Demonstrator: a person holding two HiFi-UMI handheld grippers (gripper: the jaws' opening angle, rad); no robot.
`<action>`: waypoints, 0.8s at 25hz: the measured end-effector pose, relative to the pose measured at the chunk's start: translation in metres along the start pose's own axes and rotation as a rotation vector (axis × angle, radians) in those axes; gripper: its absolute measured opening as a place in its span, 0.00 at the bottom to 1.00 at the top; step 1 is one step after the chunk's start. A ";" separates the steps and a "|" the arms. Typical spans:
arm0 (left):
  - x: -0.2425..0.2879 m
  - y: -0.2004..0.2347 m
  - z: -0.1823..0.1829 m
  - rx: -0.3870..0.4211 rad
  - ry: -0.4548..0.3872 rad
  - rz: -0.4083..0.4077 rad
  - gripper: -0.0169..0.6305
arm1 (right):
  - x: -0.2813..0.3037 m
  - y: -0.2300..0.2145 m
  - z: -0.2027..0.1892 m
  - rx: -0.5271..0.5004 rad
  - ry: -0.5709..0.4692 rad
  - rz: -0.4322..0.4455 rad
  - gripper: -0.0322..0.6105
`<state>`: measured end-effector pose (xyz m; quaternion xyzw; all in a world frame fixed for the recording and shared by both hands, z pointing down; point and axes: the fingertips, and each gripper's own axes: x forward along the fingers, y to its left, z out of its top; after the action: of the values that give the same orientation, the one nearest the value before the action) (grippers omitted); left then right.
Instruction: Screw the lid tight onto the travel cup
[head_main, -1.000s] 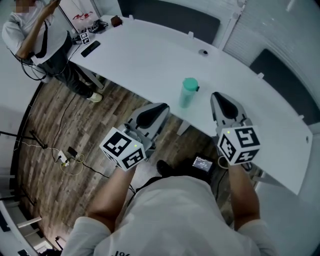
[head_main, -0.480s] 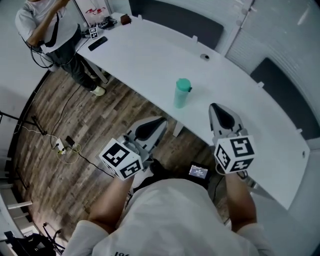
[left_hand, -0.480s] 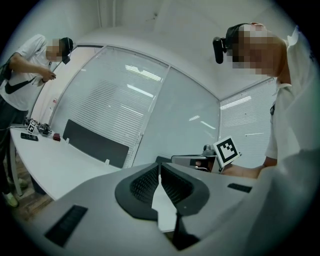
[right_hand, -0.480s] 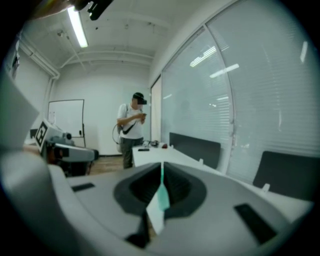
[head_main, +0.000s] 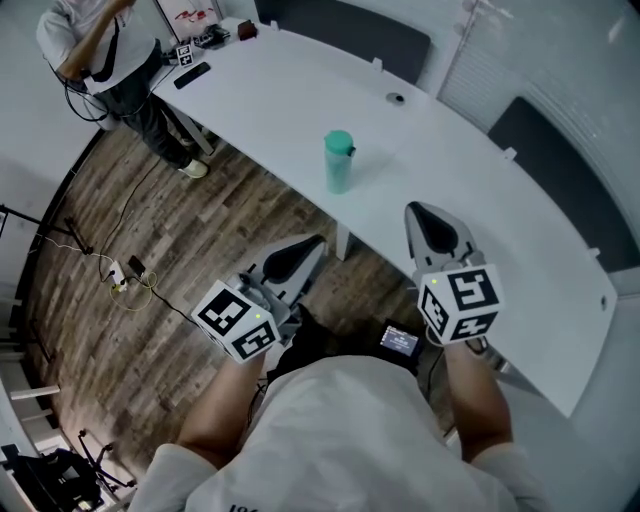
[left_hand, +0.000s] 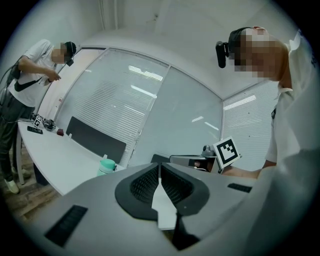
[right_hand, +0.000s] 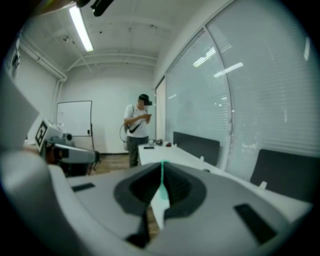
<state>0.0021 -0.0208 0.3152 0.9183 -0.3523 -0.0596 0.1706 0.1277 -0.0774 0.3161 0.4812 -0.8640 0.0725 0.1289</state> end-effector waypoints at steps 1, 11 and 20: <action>-0.001 -0.006 -0.004 -0.002 0.001 0.007 0.09 | -0.006 0.000 -0.003 -0.003 0.001 0.006 0.09; -0.021 -0.065 -0.047 -0.054 0.003 0.079 0.09 | -0.061 0.004 -0.040 -0.010 0.038 0.072 0.09; -0.062 -0.083 -0.046 -0.063 -0.018 0.105 0.09 | -0.083 0.037 -0.039 -0.022 0.035 0.107 0.09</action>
<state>0.0184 0.0903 0.3283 0.8921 -0.3995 -0.0697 0.1992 0.1438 0.0196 0.3292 0.4316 -0.8869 0.0783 0.1452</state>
